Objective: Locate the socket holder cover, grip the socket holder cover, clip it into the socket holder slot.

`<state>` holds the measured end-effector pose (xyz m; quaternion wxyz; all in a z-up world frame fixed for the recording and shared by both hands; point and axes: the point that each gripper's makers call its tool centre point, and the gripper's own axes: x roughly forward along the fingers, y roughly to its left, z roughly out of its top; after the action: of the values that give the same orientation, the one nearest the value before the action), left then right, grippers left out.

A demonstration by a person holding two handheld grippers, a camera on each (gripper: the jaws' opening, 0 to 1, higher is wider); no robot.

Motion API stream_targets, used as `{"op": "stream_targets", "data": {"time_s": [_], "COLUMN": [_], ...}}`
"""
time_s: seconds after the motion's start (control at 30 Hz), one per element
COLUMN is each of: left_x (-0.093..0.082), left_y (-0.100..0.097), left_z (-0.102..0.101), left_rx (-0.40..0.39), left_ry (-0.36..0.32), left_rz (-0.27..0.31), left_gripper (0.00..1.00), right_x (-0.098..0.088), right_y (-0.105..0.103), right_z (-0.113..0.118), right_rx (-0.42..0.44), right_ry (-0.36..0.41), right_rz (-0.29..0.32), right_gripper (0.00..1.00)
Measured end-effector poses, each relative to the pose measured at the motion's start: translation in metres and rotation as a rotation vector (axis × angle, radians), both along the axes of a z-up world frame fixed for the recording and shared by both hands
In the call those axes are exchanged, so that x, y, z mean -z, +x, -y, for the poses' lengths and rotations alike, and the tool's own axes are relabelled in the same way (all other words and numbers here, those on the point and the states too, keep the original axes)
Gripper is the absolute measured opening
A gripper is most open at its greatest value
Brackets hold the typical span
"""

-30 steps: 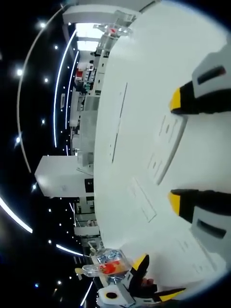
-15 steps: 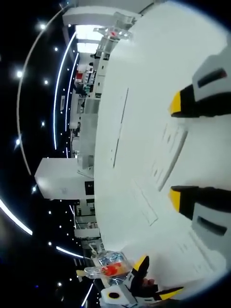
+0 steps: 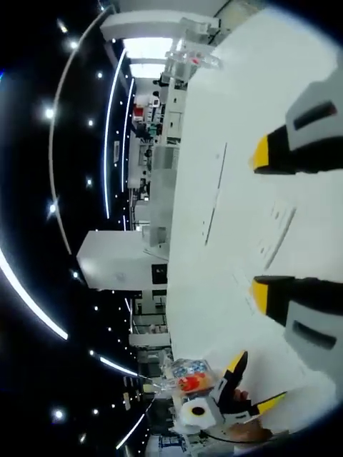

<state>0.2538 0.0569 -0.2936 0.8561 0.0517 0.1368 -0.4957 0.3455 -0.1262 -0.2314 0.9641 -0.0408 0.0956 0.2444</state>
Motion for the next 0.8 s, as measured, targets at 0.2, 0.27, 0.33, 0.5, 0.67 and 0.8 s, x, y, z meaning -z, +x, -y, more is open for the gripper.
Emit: {"op": "stream_targets", "data": {"time_s": [0.2, 0.27, 0.33, 0.5, 0.67, 0.8], "left_x": [0.001, 0.0, -0.001, -0.005, -0.006, -0.008], "left_y": [-0.002, -0.002, 0.0, 0.002, 0.003, 0.003], "left_z": [0.002, 0.002, 0.001, -0.001, -0.001, -0.001], "left_rx": [0.014, 0.013, 0.006, -0.005, -0.011, -0.008], "left_ry": [0.004, -0.002, -0.007, -0.028, -0.041, -0.048], "left_rz": [-0.003, 0.0, 0.008, 0.019, 0.016, 0.021], "left_gripper": [0.74, 0.74, 0.74, 0.74, 0.74, 0.74], "right_x": [-0.026, -0.033, -0.04, -0.045, -0.047, -0.035], "right_y": [-0.019, -0.025, -0.029, -0.039, -0.048, -0.055], "right_z": [0.012, 0.016, 0.021, 0.03, 0.032, 0.027], "right_rx": [-0.039, -0.053, -0.063, -0.092, -0.118, -0.159], "right_ry": [0.026, 0.021, 0.014, 0.022, 0.042, 0.024], "right_rz": [0.07, 0.096, 0.125, 0.141, 0.176, 0.192], "right_gripper": [0.57, 0.57, 0.57, 0.57, 0.57, 0.58]}}
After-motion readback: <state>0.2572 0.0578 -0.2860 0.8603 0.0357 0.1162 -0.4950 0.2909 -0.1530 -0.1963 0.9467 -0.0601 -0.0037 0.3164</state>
